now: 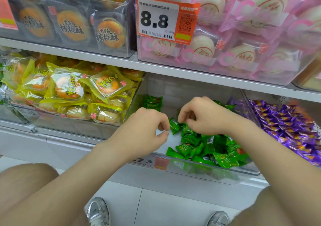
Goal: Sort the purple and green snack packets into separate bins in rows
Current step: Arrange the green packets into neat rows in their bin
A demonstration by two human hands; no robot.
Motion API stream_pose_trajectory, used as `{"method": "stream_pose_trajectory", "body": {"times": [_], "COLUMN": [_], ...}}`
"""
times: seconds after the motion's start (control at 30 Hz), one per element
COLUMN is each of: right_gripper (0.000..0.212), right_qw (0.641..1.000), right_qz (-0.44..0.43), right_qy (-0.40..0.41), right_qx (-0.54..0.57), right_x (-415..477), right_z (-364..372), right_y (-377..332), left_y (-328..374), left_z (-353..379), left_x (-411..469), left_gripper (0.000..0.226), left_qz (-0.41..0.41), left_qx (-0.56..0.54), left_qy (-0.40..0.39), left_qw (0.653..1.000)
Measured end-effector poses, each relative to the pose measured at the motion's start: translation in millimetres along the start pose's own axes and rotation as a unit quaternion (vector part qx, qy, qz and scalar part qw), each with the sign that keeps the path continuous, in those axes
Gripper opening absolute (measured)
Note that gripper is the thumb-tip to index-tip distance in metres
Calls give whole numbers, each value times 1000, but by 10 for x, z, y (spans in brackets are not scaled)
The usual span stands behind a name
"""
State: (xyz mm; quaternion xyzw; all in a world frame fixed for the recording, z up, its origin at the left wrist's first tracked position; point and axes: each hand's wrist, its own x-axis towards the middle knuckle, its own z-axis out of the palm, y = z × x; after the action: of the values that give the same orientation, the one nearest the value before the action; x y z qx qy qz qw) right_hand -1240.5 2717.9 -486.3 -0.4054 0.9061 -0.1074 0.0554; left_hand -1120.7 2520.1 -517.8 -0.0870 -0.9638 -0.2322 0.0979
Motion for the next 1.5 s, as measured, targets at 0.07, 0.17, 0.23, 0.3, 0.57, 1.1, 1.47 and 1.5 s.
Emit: {"method": "stream_pose_trajectory", "body": {"times": [0.07, 0.17, 0.23, 0.3, 0.57, 1.1, 1.47, 1.5], "right_gripper": [23, 17, 27, 38, 18, 13, 38, 30], "right_qw": [999, 995, 986, 983, 995, 801, 859, 889], "right_qz": [23, 24, 11, -5, -11, 288, 174, 118], "right_qy": [13, -79, -162, -184, -100, 108, -41, -20], "right_qx": [28, 58, 38, -2, 30, 514, 480, 442], "right_x": [-117, -270, -338, -344, -350, -459, -408, -406], "right_z": [-130, -237, -199, -99, 38, -113, -134, -136], "right_y": [56, 102, 109, 103, 174, 65, -179, -187], "left_y": [10, 28, 35, 50, 205, 359, 229, 206], "left_z": [81, 211, 305, 381, 528, 141, -100, -121], "left_x": [154, 369, 478, 553, 596, 112, 75, 69], "left_gripper": [9, 18, 30, 39, 38, 37, 19, 18], "left_qz": [-45, -74, -83, -86, -27, 25, 15, 7], "left_qx": [-23, -31, -12, 15, 102, -69, -35, -42], "left_qy": [-55, -168, -233, -275, -310, 8, 141, 141], "left_qw": [997, 983, 969, 957, 945, 997, 989, 989]}}
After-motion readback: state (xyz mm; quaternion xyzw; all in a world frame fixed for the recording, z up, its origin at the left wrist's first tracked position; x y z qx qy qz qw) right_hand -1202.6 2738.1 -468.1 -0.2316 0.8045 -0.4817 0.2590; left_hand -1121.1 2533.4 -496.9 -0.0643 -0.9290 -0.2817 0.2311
